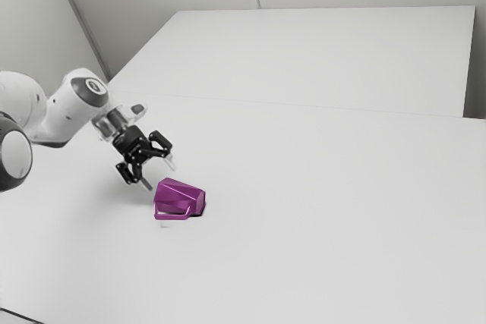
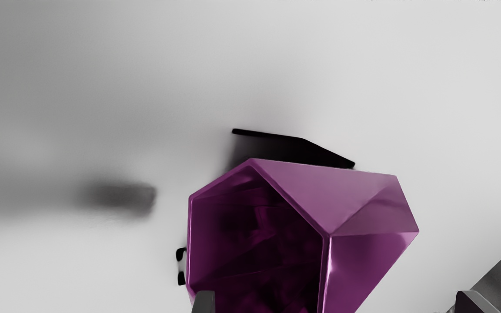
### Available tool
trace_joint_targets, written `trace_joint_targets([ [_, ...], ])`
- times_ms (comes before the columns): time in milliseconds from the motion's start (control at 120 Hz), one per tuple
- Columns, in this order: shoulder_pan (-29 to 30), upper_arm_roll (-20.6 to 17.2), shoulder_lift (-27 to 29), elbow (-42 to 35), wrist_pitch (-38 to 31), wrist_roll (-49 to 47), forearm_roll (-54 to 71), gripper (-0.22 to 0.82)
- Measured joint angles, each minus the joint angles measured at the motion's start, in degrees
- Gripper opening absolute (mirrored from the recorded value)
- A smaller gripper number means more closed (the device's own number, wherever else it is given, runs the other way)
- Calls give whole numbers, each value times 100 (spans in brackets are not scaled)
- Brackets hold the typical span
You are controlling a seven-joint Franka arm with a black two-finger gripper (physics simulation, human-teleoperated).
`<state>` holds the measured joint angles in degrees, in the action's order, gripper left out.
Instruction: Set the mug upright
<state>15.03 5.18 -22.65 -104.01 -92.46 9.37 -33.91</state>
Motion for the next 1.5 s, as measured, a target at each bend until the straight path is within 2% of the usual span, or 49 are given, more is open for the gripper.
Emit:
trace_joint_targets([
  [617, -94, 57, -175, -208, 42, 313, -1253, 60],
  [658, -102, 55, -179, -209, 41, 320, -1259, 53],
  [808, -130, 46, -182, -210, 33, 319, -1061, 15],
  [942, -134, -1, -182, -163, 23, 291, -1005, -3],
  [1075, -158, -151, -181, -63, -56, 217, -1022, -11],
  [1258, -237, -209, -101, -56, -183, 132, -973, -16],
  [1500, -877, -275, 757, -151, -585, 50, 561, -17],
])
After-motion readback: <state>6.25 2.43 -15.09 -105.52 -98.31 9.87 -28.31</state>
